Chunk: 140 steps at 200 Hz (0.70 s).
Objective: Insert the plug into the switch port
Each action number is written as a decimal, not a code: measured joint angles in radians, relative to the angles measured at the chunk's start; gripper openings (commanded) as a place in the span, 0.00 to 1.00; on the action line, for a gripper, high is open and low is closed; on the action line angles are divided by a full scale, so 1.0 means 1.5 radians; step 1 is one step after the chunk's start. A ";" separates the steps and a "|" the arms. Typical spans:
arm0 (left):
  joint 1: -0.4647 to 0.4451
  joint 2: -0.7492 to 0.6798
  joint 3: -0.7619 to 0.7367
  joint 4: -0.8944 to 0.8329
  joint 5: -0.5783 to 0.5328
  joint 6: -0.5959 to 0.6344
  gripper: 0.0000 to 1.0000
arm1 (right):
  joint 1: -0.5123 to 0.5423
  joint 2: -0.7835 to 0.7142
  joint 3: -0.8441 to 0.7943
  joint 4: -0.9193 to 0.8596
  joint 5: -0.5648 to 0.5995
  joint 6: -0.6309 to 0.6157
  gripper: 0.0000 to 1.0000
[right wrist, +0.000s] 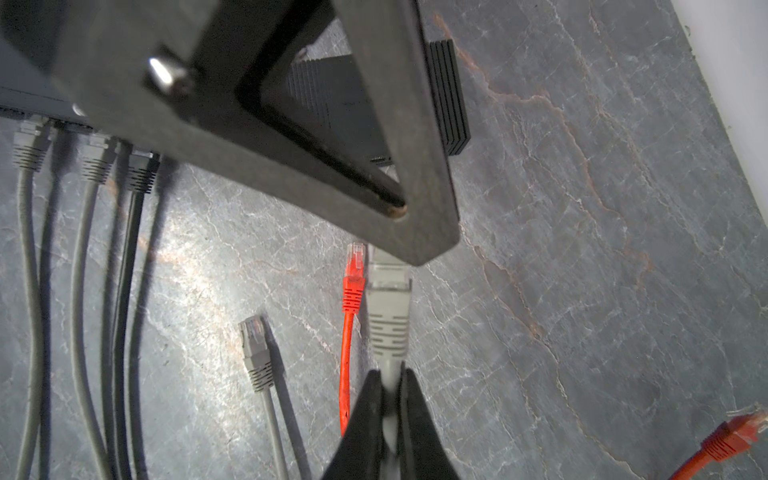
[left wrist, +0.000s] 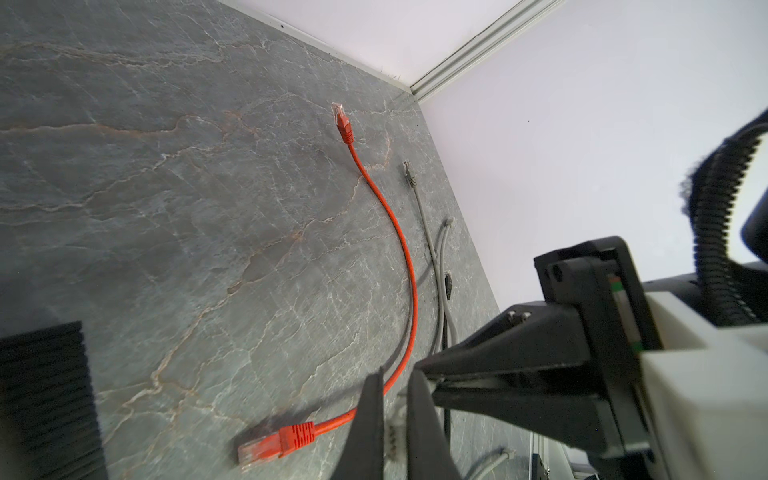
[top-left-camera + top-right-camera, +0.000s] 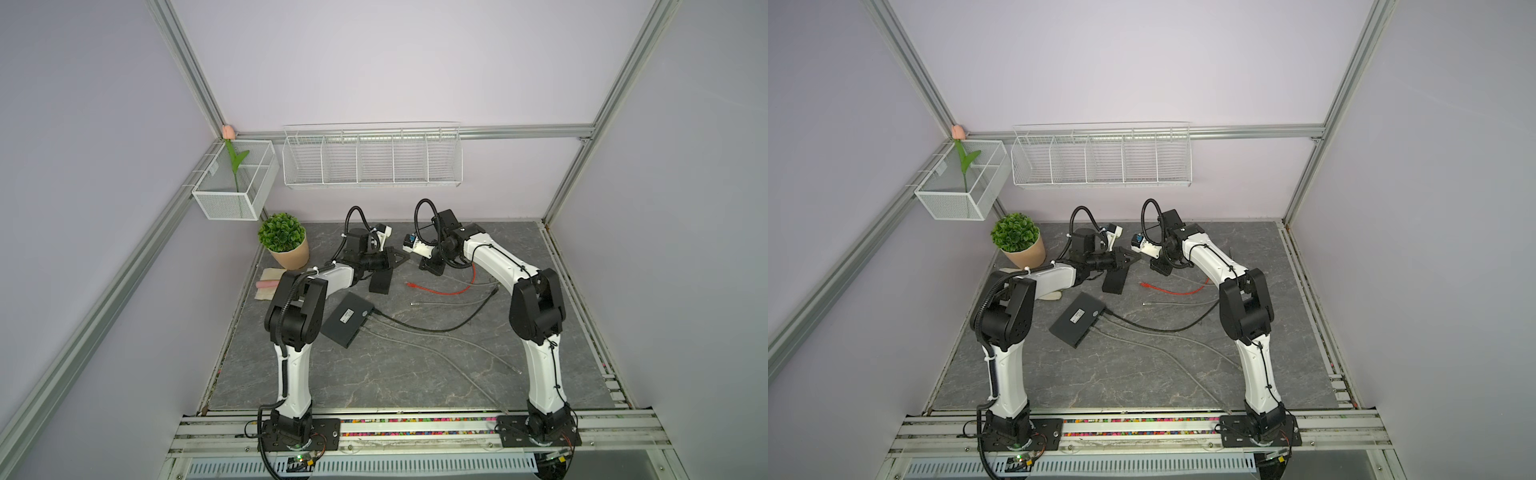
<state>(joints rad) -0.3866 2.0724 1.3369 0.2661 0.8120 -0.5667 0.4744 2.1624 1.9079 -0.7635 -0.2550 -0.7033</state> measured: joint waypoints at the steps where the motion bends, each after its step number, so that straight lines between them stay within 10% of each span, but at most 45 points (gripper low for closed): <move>1: 0.000 0.000 0.000 0.000 0.000 0.000 0.04 | 0.000 -0.001 -0.001 0.002 0.000 0.000 0.12; 140: 0.004 -0.001 -0.020 0.078 0.016 -0.069 0.06 | -0.002 -0.047 -0.079 0.092 -0.011 0.027 0.12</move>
<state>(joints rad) -0.3805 2.0716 1.3067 0.3824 0.8352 -0.6708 0.4721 2.0926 1.7889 -0.6254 -0.2722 -0.6628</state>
